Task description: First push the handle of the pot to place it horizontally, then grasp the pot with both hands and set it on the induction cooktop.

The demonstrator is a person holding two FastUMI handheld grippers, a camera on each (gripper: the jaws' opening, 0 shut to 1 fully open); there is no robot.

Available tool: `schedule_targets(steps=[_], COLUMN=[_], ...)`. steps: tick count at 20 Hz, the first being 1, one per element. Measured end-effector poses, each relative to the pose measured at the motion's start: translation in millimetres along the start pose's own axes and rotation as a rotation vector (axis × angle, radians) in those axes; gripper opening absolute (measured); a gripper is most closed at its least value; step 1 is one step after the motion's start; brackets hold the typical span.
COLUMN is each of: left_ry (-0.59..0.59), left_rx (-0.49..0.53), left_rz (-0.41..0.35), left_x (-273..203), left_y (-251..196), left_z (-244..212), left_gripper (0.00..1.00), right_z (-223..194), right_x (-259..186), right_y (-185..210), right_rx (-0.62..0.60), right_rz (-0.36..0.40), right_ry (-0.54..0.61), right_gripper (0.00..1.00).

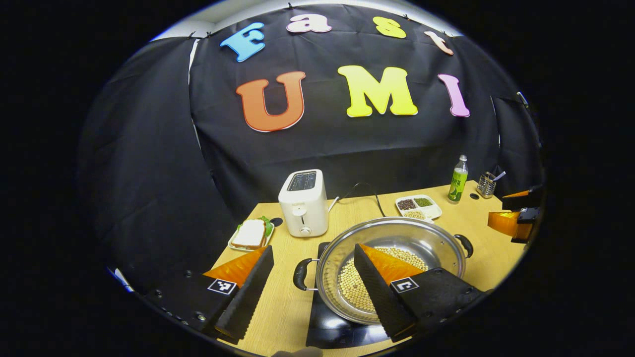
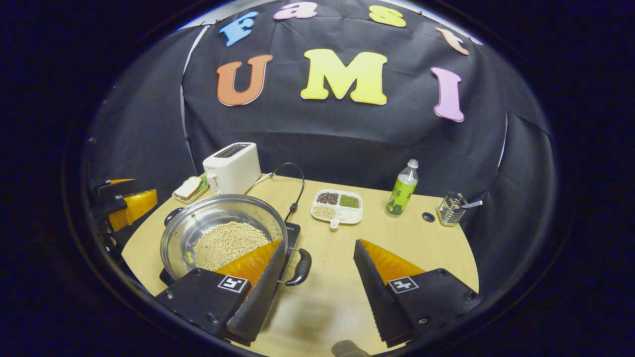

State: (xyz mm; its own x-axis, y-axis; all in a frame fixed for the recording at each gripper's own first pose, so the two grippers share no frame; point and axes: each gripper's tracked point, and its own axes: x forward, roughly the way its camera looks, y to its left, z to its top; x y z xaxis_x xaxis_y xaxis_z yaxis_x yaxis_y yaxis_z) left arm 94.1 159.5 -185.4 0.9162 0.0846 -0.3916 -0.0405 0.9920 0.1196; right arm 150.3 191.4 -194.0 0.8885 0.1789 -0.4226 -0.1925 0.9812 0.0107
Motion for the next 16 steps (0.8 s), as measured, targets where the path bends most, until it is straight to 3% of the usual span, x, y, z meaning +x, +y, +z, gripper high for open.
schedule_targets(steps=[6, 8, 9, 16], left_ry=[-0.159, -0.203, -0.226, -0.366], left_rx=[-0.039, -0.052, -0.057, -0.038], left_rz=[-0.041, -0.050, -0.051, -0.045], left_x=[-65.3, -89.8, -103.0, -188.6], left_y=[-64.1, -92.8, -107.1, -192.1], left_z=[66.5, 89.2, 99.8, 158.2], left_gripper=[0.96, 0.96, 0.96, 0.96], right_z=[40.0, 53.2, 60.7, 81.6], right_x=[-70.9, -101.3, -118.0, -215.3], right_y=[-38.9, -65.9, -77.4, -179.8], right_rx=[0.012, -0.008, -0.019, 0.035], right_rz=[0.044, 0.028, 0.027, 0.000], right_ry=[-0.161, -0.220, -0.249, -0.374], right_gripper=[0.88, 0.89, 0.99, 1.00])
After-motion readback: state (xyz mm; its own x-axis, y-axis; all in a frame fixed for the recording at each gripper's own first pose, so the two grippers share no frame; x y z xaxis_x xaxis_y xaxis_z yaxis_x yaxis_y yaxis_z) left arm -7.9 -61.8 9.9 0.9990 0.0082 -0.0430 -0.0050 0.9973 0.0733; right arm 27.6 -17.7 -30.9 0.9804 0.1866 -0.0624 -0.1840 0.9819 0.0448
